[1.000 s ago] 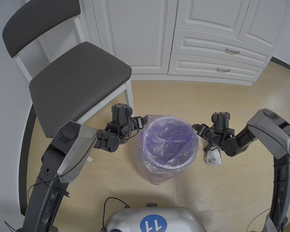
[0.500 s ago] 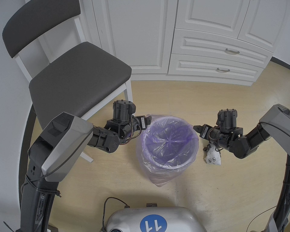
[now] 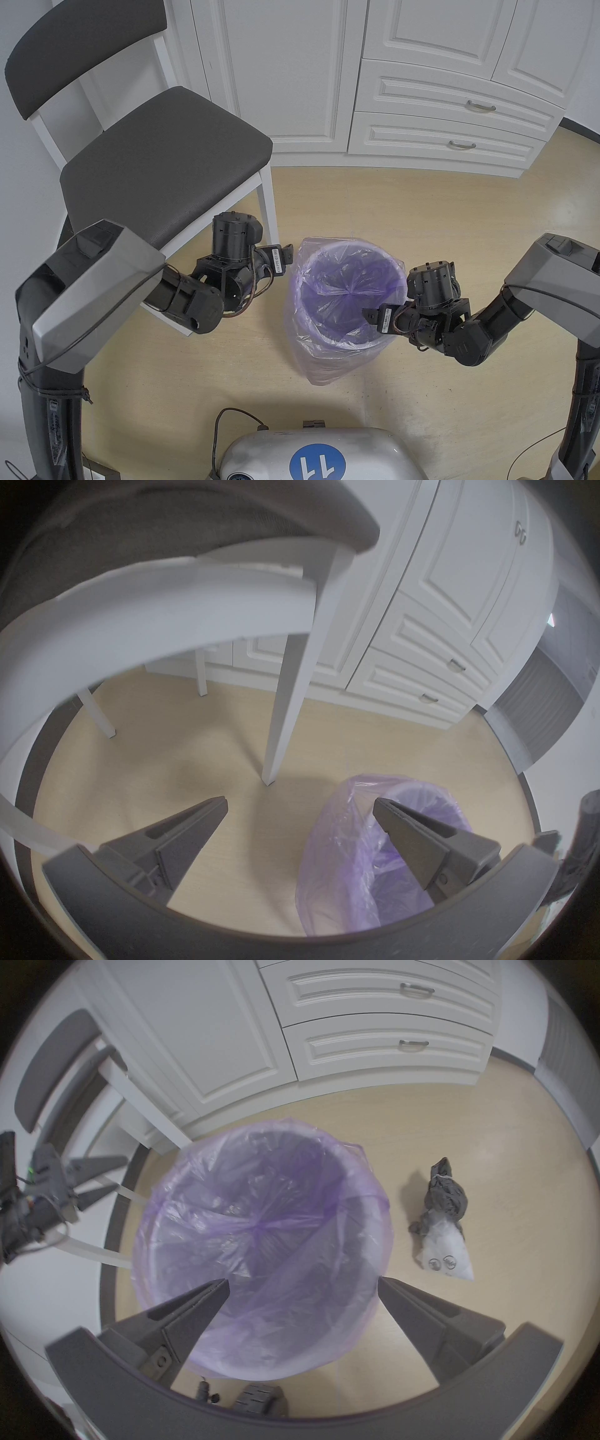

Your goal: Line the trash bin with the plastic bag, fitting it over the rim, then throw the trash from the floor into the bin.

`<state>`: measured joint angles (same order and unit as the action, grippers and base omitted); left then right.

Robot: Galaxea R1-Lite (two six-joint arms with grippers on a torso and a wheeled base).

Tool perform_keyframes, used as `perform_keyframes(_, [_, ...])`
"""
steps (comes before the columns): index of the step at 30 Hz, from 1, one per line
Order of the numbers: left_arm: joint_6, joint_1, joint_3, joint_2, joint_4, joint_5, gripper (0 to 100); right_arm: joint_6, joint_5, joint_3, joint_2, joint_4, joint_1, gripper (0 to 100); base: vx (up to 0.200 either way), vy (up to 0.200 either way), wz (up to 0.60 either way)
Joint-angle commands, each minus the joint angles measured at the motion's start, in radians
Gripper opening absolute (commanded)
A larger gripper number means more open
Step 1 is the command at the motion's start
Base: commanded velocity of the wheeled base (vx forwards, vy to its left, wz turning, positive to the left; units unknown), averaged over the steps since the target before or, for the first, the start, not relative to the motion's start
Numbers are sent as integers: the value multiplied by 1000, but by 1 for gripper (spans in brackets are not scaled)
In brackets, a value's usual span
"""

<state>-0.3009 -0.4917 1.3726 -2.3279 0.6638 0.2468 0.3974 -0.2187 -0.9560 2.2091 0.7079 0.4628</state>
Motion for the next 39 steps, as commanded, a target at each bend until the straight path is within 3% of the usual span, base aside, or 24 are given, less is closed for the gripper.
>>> perform_keyframes(1, [3,-7,-185,139,129,5,100,-72,-80,0,66,4,8,100,0,0,0])
perform_keyframes(9, [-4,-11,-316,171,250,5,100,-114,-113,37,21,4,2,100,0,0,0])
perform_keyframes(14, [-3,-13,-414,222,318,3,100,-221,-102,134,-95,5,-27,100,0,0,0])
perform_keyframes(19, [-6,-19,-454,239,376,3,100,-203,-97,108,-82,30,-16,100,0,0,0])
perform_keyframes(25, [-6,-31,-484,237,395,2,100,-127,-113,19,80,125,-3,100,0,0,0])
perform_keyframes(32, [-26,-51,-526,226,468,2,100,-126,-114,-21,144,125,-26,100,0,0,0])
perform_keyframes(39, [-26,-64,-578,236,531,2,100,-180,-108,72,29,96,-59,100,0,0,0])
